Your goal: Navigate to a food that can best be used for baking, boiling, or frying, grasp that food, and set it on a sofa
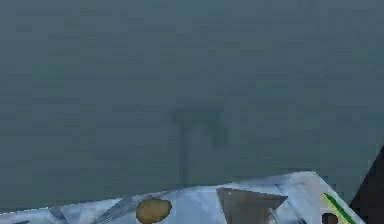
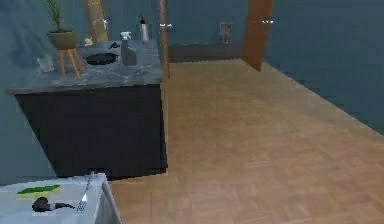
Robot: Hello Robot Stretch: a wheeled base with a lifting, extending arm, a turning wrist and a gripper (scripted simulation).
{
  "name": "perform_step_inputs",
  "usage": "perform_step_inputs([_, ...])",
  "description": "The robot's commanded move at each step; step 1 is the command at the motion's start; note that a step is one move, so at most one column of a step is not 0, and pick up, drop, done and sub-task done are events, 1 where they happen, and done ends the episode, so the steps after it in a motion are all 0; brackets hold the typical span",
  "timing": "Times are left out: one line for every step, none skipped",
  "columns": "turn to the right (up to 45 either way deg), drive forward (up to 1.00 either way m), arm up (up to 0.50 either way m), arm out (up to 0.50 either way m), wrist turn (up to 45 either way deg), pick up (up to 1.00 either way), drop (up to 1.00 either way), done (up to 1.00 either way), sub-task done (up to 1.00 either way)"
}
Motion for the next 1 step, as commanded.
perform_step_inputs([-45.0, 0.0, 0.0, 0.0, 0.0, 0.0, 0.0, 0.0, 0.0])
